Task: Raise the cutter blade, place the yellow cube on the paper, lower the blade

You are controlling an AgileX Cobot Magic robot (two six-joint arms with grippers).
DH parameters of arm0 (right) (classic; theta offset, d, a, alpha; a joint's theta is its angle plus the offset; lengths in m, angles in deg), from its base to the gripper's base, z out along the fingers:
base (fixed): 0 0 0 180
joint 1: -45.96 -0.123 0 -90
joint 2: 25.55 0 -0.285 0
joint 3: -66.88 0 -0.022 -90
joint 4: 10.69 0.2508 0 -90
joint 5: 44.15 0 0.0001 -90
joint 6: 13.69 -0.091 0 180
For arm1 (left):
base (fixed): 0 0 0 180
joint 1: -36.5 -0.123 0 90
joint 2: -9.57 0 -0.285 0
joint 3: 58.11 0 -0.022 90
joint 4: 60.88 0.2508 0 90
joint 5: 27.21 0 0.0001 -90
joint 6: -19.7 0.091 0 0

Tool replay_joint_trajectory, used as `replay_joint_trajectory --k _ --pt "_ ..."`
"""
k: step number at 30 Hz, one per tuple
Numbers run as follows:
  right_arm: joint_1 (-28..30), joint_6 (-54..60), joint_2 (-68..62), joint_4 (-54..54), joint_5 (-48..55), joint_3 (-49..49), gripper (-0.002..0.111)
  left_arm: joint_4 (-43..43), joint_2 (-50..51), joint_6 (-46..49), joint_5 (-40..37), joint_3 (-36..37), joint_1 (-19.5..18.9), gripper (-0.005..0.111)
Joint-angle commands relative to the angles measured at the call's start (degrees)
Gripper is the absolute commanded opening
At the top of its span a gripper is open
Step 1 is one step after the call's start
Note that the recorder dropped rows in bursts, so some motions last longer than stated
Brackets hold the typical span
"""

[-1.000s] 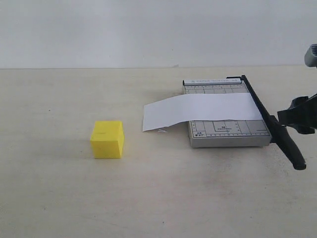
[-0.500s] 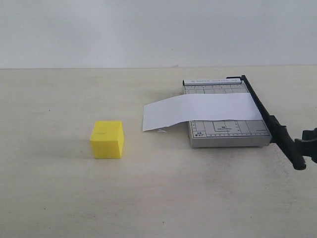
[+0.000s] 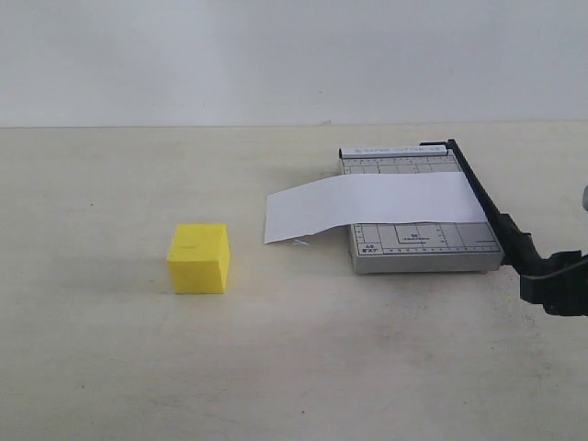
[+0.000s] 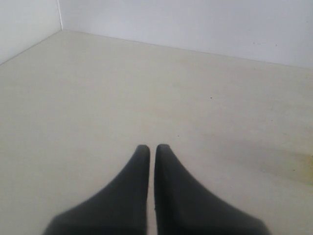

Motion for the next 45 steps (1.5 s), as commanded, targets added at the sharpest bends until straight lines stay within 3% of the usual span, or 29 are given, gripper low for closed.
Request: replay_joint_trajectory --k 1,9,12,17,28,45 --pt "0.1 -1.1 -2.8 -1.3 -1.9 0.4 0.058 -0.1 -0.2 0.0 0.4 -0.1 -0.1 0.004" --pt "0.1 -1.9 -6.8 -1.3 -2.5 0.4 0.056 -0.1 -0.2 0.0 0.4 -0.1 -0.1 0.004" --pt "0.1 -2.0 -7.1 -1.3 -2.4 0.4 0.04 -0.1 -0.2 0.0 0.4 -0.1 -0.1 0.004" --pt "0.1 -2.1 -7.1 -1.3 -1.3 0.4 0.0 -0.1 -0.2 0.0 0.4 -0.1 -0.1 0.004" --pt "0.1 -2.3 -5.4 -1.3 -1.9 0.4 0.0 -0.1 -0.2 0.0 0.4 -0.1 -0.1 0.004" --pt "0.1 -0.6 11.0 -1.3 -7.2 0.4 0.0 -0.1 -0.2 0.0 0.4 -0.1 -0.1 0.004"
